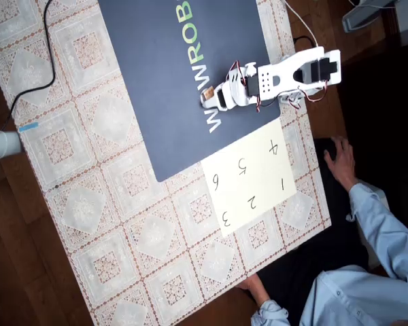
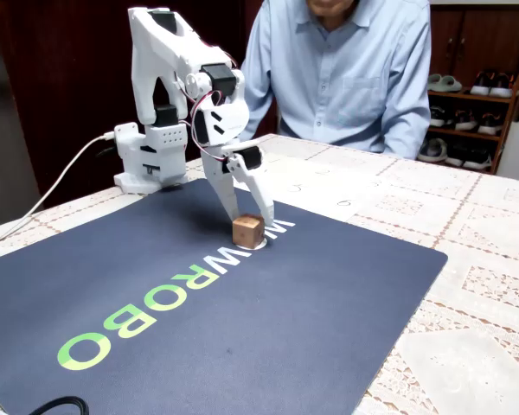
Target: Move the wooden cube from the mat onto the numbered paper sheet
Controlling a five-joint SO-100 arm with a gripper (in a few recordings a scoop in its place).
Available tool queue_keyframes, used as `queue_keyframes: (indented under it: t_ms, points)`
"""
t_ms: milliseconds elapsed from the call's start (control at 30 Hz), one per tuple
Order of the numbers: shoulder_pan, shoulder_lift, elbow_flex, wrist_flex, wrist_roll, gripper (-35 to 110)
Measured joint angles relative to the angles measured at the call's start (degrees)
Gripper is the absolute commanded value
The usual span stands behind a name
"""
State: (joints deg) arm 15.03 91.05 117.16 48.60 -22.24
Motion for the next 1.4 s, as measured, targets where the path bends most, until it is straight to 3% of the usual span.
queue_keyframes:
  t_ms: [500, 733, 1133, 1400]
  points:
    - [0.53, 0.44, 0.7, 0.7, -7.29, 0]
    - [-0.62, 10.46, 5.45, 1.93, -8.26, 0]
    - [-18.9, 43.15, 8.79, 16.17, -1.23, 0]
    - [-27.42, 49.31, 12.04, 15.73, 4.75, 0]
